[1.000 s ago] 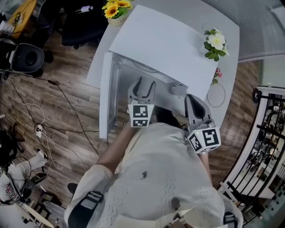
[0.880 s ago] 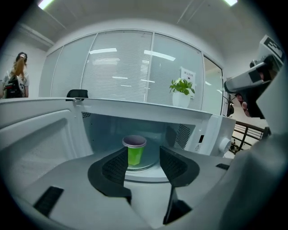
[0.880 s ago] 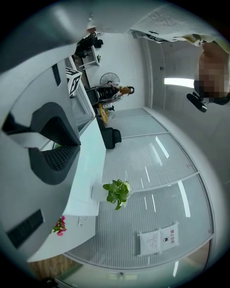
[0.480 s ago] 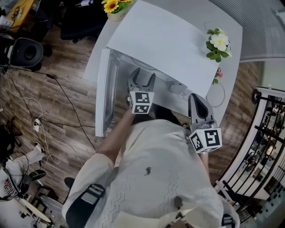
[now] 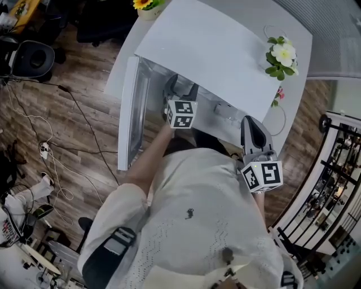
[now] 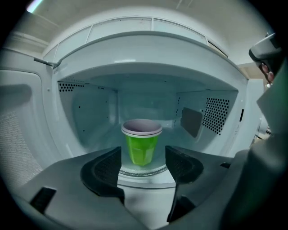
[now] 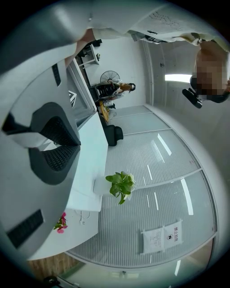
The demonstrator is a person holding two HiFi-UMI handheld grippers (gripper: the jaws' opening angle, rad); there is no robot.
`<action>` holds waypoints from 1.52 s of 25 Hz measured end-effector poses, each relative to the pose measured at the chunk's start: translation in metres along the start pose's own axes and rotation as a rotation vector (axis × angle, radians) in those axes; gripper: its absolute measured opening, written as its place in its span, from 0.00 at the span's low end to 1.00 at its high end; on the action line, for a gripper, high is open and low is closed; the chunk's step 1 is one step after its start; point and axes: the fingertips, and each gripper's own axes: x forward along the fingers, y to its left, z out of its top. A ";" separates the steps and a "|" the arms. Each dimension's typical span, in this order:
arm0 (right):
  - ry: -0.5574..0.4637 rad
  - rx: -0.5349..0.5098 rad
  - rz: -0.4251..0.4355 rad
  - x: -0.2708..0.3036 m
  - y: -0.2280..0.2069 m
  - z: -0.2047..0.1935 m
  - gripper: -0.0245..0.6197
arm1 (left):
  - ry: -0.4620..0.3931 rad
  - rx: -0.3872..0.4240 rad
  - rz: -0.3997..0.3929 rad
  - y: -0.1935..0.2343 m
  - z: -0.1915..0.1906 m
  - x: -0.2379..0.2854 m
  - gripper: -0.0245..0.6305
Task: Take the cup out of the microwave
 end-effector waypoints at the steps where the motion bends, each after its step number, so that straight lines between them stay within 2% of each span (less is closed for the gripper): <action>1: 0.002 0.003 -0.001 0.001 -0.001 0.000 0.05 | 0.002 0.001 -0.002 0.001 0.000 0.003 0.52; 11: 0.018 -0.009 0.023 0.010 -0.005 -0.001 0.05 | 0.029 0.023 0.001 -0.002 -0.004 0.025 0.53; 15: 0.020 -0.012 0.041 0.012 -0.005 0.000 0.05 | 0.033 0.019 0.029 0.000 -0.005 0.030 0.53; 19: 0.022 -0.024 0.055 0.015 -0.004 0.003 0.05 | 0.038 0.024 0.050 0.001 -0.003 0.032 0.42; 27: 0.017 -0.017 0.084 0.021 0.003 0.008 0.05 | 0.018 0.014 0.047 0.001 0.003 0.018 0.41; 33: 0.012 -0.024 0.116 0.025 0.014 0.010 0.05 | 0.004 0.018 0.016 -0.001 0.005 0.004 0.40; 38: -0.001 -0.012 0.135 0.029 0.021 0.012 0.05 | -0.004 0.002 0.029 0.003 0.002 -0.017 0.40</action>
